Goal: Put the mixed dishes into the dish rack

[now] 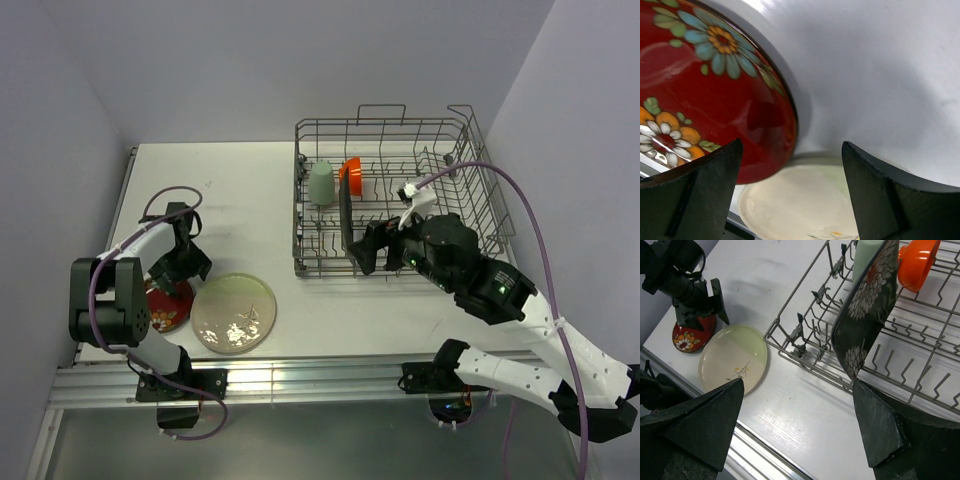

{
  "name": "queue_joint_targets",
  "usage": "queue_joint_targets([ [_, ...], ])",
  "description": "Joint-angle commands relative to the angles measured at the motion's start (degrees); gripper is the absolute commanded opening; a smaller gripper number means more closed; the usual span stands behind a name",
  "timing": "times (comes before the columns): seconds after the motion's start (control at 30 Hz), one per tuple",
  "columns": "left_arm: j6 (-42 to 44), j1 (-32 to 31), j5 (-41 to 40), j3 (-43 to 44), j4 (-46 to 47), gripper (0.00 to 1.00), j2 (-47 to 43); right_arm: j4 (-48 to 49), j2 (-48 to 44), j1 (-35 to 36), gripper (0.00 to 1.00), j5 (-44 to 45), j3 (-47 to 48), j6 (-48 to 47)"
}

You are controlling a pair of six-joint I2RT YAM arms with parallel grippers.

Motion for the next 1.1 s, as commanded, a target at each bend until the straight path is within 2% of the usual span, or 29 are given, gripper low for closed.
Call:
queue_joint_targets([
  [0.0, -0.37, 1.28, -2.64, 1.68, -0.25, 0.84, 1.38, 0.94, -1.49, -0.74, 0.96, 0.60, -0.09, -1.23],
  [0.07, -0.02, 3.47, -3.07, 1.76, -0.24, 0.82, 2.87, 1.21, -1.93, -0.83, 0.96, 0.69, -0.35, -1.49],
  [0.1, 0.24, 3.56, -3.51, 1.85, -0.33, 0.76, 3.32, 1.21, -1.94, -1.00, 0.96, 0.95, -0.44, -1.49],
  [0.17, 0.51, 3.82, -4.57, 2.20, -0.86, 0.73, 5.07, 1.47, -2.37, -1.27, 0.96, 1.12, -0.79, -1.58],
  [0.27, 0.95, 4.00, -5.10, 1.68, -0.42, 0.63, 6.22, 1.65, -2.73, -1.35, 0.96, 1.30, -1.23, -1.49],
  [0.37, 1.13, 4.09, -4.92, 0.89, 0.46, 0.40, 6.92, 1.82, -3.08, -1.53, 0.96, 1.65, -1.67, -1.67],
  [0.4, 1.30, 4.09, -4.66, 0.80, 0.81, 0.27, 7.10, 1.82, -3.08, -1.62, 0.96, 1.65, -1.67, -1.76],
  [0.47, 1.30, 4.09, -4.92, 1.23, 0.64, 0.13, 7.97, 1.82, -3.08, -1.88, 0.96, 1.57, -1.76, -1.85],
  [0.5, 1.30, 4.09, -4.92, 1.50, 0.64, 0.01, 8.07, 1.82, -2.99, -1.79, 0.96, 1.65, -1.67, -1.85],
  [0.67, -0.72, 4.00, -2.91, 6.06, -1.12, 0.00, 5.53, 1.82, -2.03, -1.88, 0.96, 1.48, -1.23, -2.02],
  [0.9, -4.14, 3.65, 1.84, 22.12, -6.56, 0.00, 2.00, 1.91, 0.35, -1.97, 0.96, 0.78, 0.35, -2.37],
  [1.07, -5.20, 2.77, 5.09, 29.27, -9.55, 0.00, 1.39, 2.17, 1.31, -2.14, 0.96, 0.16, 0.61, -2.11],
])
